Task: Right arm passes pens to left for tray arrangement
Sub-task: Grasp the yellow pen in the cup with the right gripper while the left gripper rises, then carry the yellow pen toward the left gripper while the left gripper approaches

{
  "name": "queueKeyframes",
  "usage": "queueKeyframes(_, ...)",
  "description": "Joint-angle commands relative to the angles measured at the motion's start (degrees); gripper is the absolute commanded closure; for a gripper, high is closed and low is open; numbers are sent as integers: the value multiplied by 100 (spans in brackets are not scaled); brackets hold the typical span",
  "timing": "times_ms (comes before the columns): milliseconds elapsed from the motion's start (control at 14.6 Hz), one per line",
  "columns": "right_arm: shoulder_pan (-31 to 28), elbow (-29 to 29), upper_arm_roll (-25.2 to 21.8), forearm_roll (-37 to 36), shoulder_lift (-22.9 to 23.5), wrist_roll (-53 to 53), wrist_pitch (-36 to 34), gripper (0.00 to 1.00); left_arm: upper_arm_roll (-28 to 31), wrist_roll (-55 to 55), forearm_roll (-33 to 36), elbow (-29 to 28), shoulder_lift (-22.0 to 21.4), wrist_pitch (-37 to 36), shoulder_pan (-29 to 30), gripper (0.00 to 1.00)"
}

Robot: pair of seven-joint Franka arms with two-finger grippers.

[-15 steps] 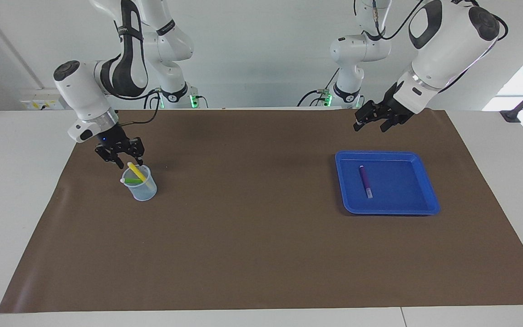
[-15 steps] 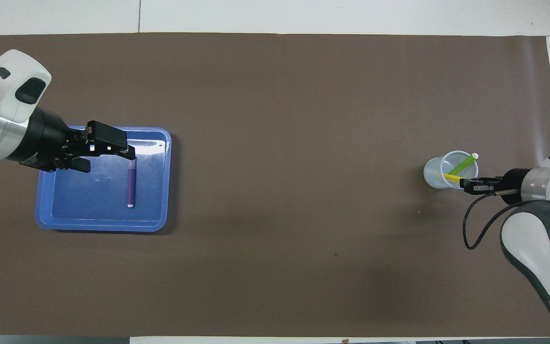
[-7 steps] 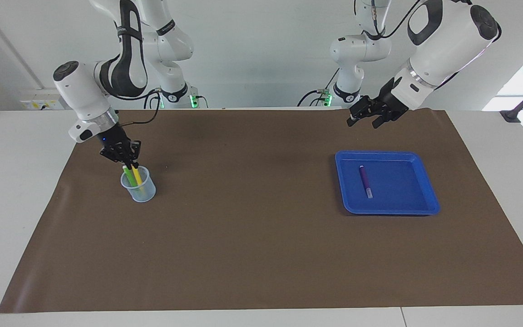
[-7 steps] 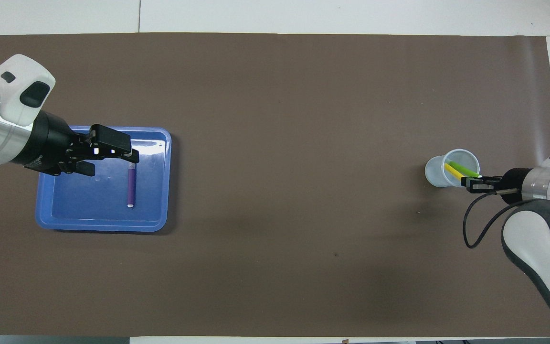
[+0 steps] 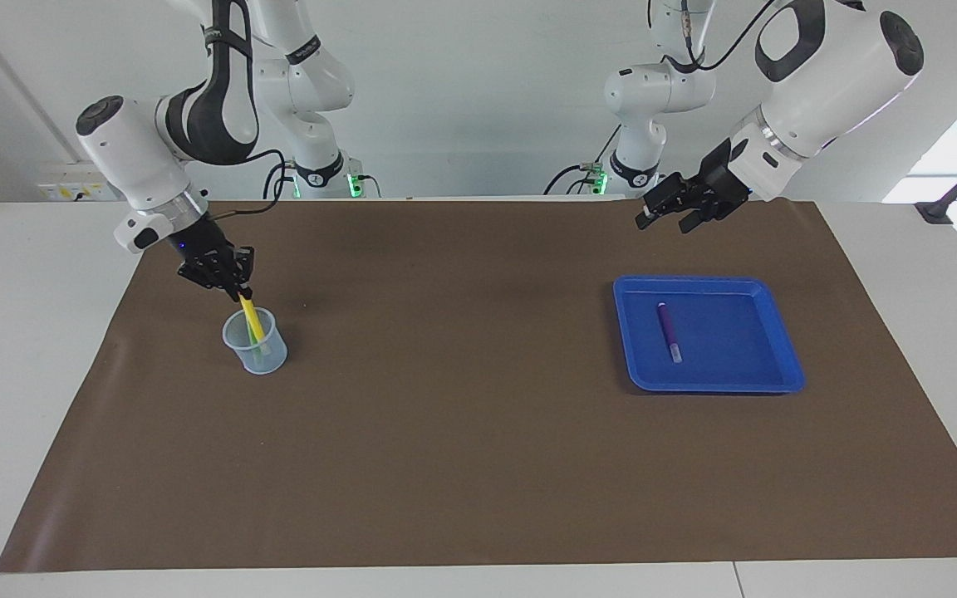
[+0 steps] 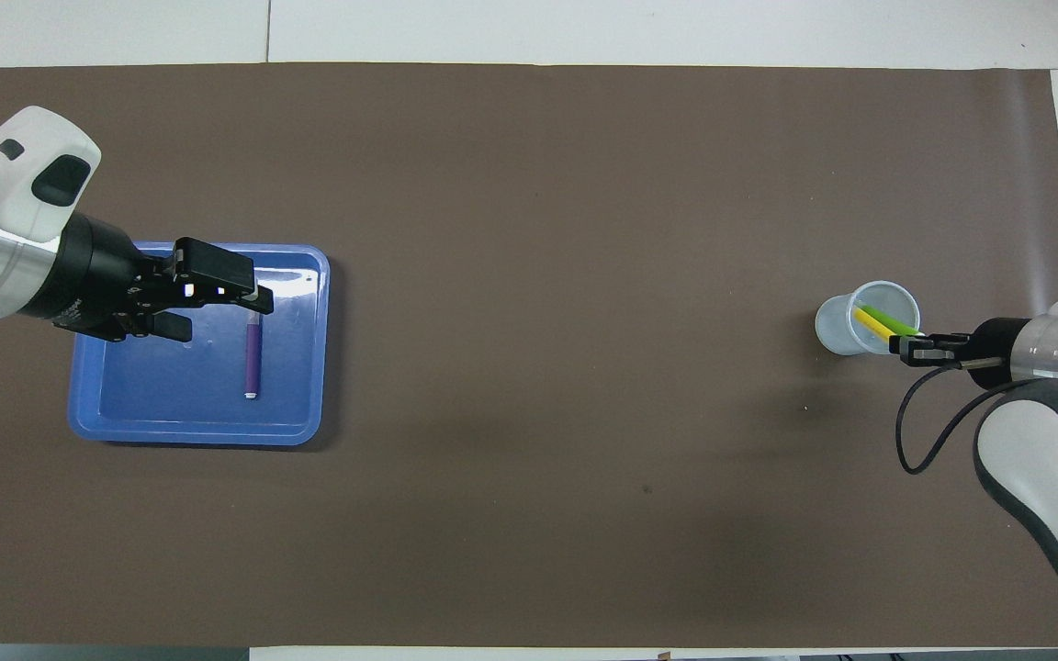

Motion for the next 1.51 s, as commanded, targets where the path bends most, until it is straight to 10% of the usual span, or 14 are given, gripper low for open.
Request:
queueKeyframes(0, -34, 599, -4, 77, -49, 464, -938, 100, -1, -91, -572, -457, -314, 121, 232, 0)
queueKeyframes(616, -61, 2060, -31, 120, 30, 1292, -3252, 100, 8, -750, -2339, -1336, -613, 499, 408, 0)
queueKeyframes(1437, 18, 1946, 1286, 3635, 56, 2101, -2190, 100, -27, -1058, -4729, -2636, -806, 1333, -108, 0)
